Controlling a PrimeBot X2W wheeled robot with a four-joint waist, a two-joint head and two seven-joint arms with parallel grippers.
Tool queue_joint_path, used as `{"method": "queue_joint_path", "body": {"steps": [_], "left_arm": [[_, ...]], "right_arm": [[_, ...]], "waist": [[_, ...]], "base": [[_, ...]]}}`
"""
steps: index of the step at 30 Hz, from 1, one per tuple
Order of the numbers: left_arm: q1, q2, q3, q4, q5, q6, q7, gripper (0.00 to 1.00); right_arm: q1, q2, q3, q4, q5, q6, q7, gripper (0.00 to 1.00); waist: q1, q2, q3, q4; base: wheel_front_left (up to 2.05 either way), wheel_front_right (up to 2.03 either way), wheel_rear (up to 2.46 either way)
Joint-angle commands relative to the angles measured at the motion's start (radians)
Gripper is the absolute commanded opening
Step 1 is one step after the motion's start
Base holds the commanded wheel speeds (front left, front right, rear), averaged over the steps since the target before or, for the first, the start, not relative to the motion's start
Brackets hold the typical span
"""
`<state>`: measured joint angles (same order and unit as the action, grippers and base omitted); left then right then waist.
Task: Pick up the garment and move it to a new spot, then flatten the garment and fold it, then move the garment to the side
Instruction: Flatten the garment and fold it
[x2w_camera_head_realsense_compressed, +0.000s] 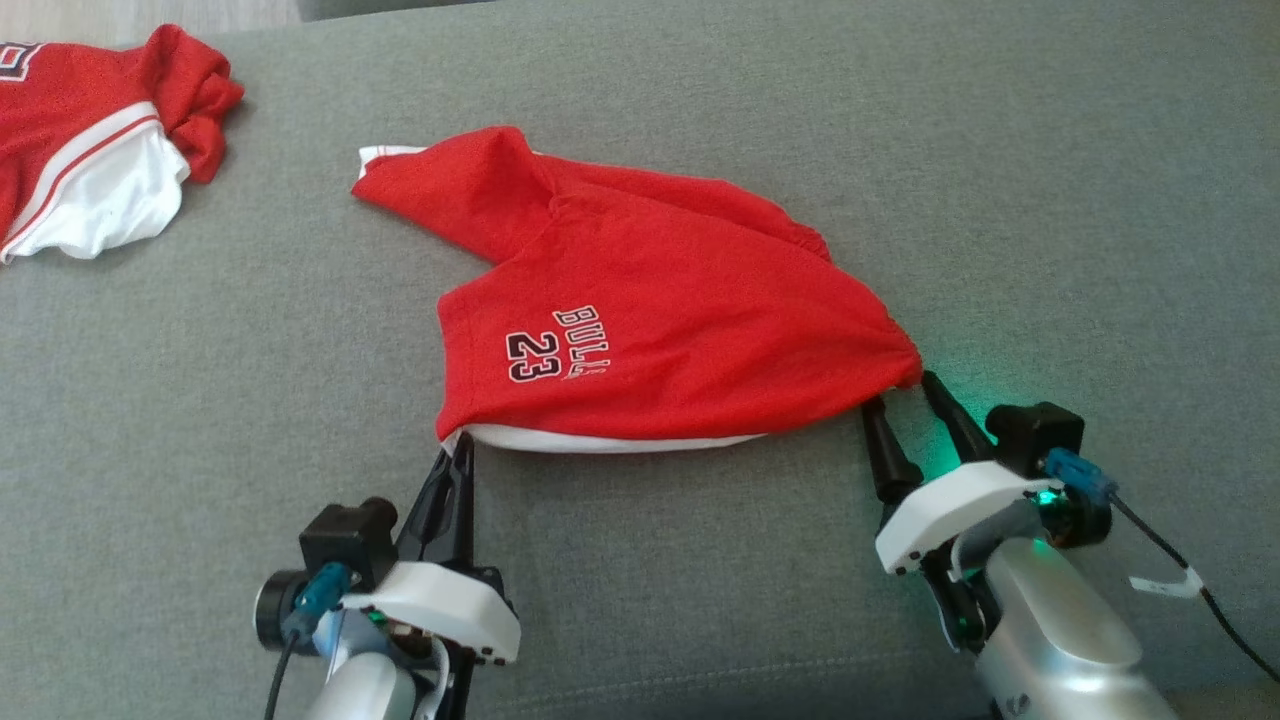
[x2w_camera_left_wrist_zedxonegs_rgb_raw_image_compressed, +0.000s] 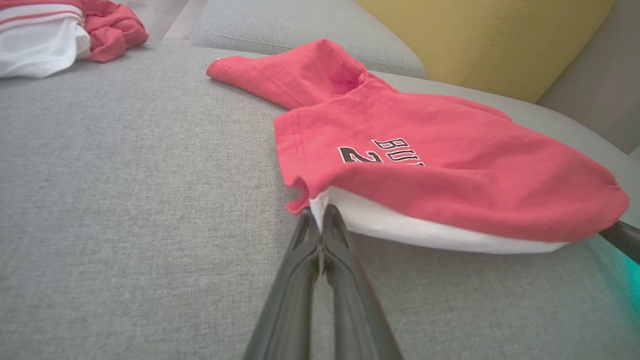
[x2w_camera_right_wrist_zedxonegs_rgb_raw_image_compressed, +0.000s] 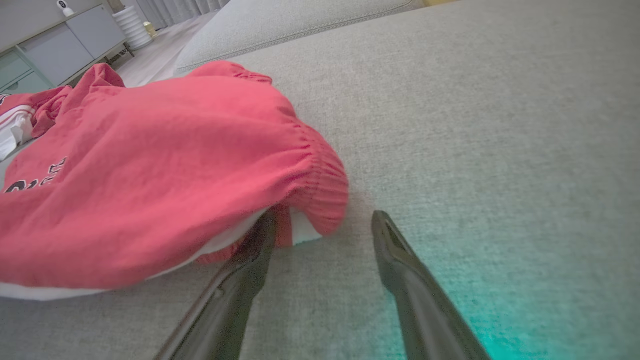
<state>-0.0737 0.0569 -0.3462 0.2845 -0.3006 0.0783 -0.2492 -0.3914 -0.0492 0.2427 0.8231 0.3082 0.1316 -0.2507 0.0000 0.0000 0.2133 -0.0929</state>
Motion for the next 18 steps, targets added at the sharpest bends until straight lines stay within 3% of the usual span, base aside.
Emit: {"method": "queue_joint_path", "body": {"steps": [1, 2, 3, 7, 9, 10, 18], "left_arm": [[-0.045, -0.001, 0.032, -0.034, 0.012, -0.001, -0.012, 0.0], [-0.046, -0.001, 0.032, -0.034, 0.012, -0.002, -0.012, 0.0], [-0.046, -0.001, 0.032, -0.034, 0.012, -0.002, -0.012, 0.0], [-0.05, -0.002, 0.033, -0.031, 0.012, -0.004, -0.013, 0.0], [-0.051, -0.003, 0.037, -0.032, 0.012, -0.005, -0.013, 0.0], [-0.053, -0.003, 0.04, -0.033, 0.012, -0.005, -0.013, 0.0], [-0.054, -0.004, 0.081, -0.102, 0.013, -0.012, -0.013, 0.0]], "right_arm": [[-0.033, -0.001, 0.031, -0.014, 0.011, -0.001, -0.011, 0.75], [-0.036, -0.001, 0.037, -0.01, 0.016, -0.001, -0.011, 0.54], [-0.036, -0.001, 0.037, -0.01, 0.016, -0.001, -0.011, 0.54], [-0.045, -0.001, 0.057, -0.019, 0.047, -0.001, -0.011, 0.31], [-0.048, -0.001, 0.061, -0.022, 0.051, -0.001, -0.011, 0.17], [-0.049, -0.001, 0.062, -0.023, 0.051, -0.001, -0.011, 0.01], [-0.034, -0.001, 0.009, -0.14, 0.004, -0.001, -0.011, 0.0]], "waist": [[0.0, 0.0, 0.002, 0.002], [0.0, 0.0, 0.003, 0.004], [0.0, 0.0, 0.003, 0.004], [0.0, 0.0, 0.007, 0.006], [0.0, 0.0, 0.008, 0.006], [0.0, 0.0, 0.009, 0.006], [0.0, 0.0, -0.009, -0.001]], "base": [[0.0, 0.0, 0.0], [0.0, 0.0, 0.0], [0.0, 0.0, 0.0], [0.0, 0.0, 0.0], [0.0, 0.0, 0.0], [0.0, 0.0, 0.0], [0.0, 0.0, 0.0]]}}
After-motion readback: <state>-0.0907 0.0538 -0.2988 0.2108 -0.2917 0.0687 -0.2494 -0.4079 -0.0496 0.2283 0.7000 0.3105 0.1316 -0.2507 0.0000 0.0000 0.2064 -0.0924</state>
